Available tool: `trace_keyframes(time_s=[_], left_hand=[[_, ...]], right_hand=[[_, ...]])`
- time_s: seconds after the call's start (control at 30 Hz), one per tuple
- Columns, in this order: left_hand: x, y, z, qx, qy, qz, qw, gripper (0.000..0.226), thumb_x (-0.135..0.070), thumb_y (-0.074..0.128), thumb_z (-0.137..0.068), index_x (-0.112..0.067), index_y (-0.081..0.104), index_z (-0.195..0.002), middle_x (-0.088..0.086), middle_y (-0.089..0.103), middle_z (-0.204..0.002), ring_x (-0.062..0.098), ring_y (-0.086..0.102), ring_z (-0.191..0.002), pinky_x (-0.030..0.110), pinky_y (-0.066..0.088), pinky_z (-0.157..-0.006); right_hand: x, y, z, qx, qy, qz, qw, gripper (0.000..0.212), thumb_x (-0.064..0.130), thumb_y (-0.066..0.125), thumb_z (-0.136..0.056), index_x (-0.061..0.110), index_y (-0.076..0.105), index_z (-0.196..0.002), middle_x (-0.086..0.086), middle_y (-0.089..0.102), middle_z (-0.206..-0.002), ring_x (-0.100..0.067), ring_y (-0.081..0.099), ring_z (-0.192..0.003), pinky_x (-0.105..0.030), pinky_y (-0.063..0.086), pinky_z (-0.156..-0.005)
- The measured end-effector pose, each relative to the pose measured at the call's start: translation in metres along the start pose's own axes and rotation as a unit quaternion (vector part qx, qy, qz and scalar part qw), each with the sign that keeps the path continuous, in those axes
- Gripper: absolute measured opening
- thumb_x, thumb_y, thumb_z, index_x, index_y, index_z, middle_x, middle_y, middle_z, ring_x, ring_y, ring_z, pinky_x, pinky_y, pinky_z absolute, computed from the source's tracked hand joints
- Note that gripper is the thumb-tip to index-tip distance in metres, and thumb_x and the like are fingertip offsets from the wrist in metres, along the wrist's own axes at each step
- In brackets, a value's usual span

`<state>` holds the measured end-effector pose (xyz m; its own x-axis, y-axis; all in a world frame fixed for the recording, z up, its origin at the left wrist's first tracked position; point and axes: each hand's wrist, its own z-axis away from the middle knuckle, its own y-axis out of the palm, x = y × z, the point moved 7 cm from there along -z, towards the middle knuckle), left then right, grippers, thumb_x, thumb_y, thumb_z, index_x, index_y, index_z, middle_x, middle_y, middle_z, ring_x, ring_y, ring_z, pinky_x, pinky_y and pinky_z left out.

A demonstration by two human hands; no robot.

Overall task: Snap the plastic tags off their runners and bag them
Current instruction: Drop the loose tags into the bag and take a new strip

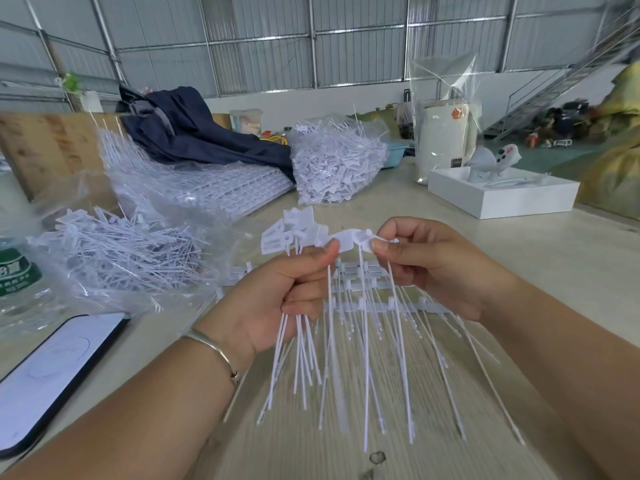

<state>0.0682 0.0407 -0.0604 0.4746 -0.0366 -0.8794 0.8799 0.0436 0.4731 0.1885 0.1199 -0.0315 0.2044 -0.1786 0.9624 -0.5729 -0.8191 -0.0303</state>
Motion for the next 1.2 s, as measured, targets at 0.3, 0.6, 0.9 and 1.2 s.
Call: trace_keyframes(time_s=[0.3,0.6,0.9,1.2], left_hand=[[0.017,0.021,-0.003,0.082,-0.029,0.039,0.995,0.028,-0.022,0.083,-0.071,-0.016,0.056,-0.077,-0.008,0.03,-0.052,0.001,0.028,-0.031,0.012,0.017,-0.028],[0.004,-0.004,-0.006,-0.052,0.022,-0.003,0.998,0.014,-0.021,0.064,-0.079,-0.015,0.052,-0.076,-0.007,0.04,-0.051,0.002,0.028,-0.035,0.013,0.018,-0.028],[0.013,0.001,-0.004,-0.052,-0.024,-0.164,0.985,0.031,-0.021,0.066,-0.081,-0.023,0.059,-0.051,-0.008,0.024,-0.045,0.004,0.018,-0.035,0.017,0.01,-0.034],[0.008,-0.006,-0.002,-0.105,-0.018,-0.249,0.963,0.045,-0.007,0.062,-0.078,-0.027,0.037,-0.047,-0.007,0.021,-0.043,0.008,0.015,-0.035,0.015,0.012,-0.033]], right_hand=[[-0.006,0.015,-0.001,0.038,0.003,0.004,0.999,0.042,0.036,0.074,-0.069,0.0,0.064,-0.088,0.002,0.042,-0.052,-0.012,0.029,-0.051,-0.025,0.025,-0.053],[0.006,-0.02,0.002,-0.148,-0.038,0.048,0.987,0.01,0.012,0.072,-0.079,0.007,0.075,-0.087,0.0,0.04,-0.051,-0.011,0.031,-0.048,-0.017,0.029,-0.047],[0.005,-0.021,0.001,-0.16,-0.029,0.08,0.983,0.022,-0.006,0.061,-0.072,0.007,0.072,-0.059,-0.001,0.046,-0.044,-0.009,0.032,-0.044,-0.016,0.029,-0.045],[0.004,-0.014,-0.001,-0.125,0.001,0.101,0.987,0.014,0.005,0.053,-0.05,0.011,0.056,-0.037,-0.003,0.044,-0.044,-0.012,0.03,-0.045,-0.019,0.025,-0.043]])
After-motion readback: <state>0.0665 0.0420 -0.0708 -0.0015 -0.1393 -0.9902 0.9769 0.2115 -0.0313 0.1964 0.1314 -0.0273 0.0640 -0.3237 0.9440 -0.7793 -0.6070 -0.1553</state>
